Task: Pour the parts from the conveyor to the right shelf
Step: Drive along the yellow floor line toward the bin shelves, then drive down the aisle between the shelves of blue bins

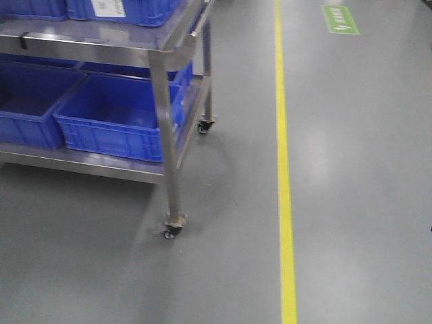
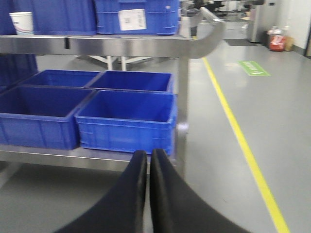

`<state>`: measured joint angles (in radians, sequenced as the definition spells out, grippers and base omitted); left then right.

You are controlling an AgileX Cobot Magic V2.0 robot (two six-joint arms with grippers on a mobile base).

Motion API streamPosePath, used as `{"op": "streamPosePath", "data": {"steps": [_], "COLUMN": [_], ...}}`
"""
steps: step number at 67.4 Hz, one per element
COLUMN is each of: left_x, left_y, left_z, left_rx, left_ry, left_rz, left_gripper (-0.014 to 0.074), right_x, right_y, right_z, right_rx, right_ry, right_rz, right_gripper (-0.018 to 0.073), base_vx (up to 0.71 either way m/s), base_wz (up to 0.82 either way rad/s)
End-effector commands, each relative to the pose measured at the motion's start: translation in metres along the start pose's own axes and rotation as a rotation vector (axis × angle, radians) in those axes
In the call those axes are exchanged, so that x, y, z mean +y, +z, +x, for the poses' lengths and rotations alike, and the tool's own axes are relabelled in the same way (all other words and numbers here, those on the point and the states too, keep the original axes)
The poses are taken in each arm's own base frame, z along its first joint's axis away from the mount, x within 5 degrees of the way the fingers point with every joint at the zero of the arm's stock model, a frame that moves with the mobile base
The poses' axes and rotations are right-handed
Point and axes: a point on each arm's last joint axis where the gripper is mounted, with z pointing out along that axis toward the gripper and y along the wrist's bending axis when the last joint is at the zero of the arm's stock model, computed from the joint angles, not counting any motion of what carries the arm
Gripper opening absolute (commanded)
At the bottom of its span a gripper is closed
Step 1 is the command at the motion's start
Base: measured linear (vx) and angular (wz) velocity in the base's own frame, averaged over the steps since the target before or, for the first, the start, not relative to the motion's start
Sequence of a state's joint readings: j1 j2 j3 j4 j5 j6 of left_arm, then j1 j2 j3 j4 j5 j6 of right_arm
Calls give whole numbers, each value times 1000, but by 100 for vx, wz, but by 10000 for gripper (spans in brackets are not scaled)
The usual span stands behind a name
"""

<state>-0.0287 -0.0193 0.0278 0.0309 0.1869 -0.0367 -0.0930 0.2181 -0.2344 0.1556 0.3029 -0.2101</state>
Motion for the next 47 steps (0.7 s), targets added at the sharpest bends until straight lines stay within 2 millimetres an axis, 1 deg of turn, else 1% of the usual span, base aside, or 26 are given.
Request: {"op": "streamPosePath", "data": {"steps": [1,9,16,47], "left_x": [-1,-1,-1,-1], "left_y": [-2,-2,-2,-2], "left_z": [-13,-13,-13,-13], "left_rx": [-95,-95,-95,-95], "left_ry": [-8,-8,-8,-8], "left_rz": [8,8,8,8], "left_gripper": [-6,-6,-6,-6], "right_x": [-2,-2,-2,-2], "right_y": [-2,-2,-2,-2], "right_z": [-16,-16,-16,-17], "right_rx": [-99,-99,-99,-99], "right_ry": [-10,-10,-10,-11], "right_rz": [19,19,19,19], "right_gripper": [-5,-5,-5,-5], "base_vx": [47,46,44,35], "base_wz": [46,58,85,109]}}
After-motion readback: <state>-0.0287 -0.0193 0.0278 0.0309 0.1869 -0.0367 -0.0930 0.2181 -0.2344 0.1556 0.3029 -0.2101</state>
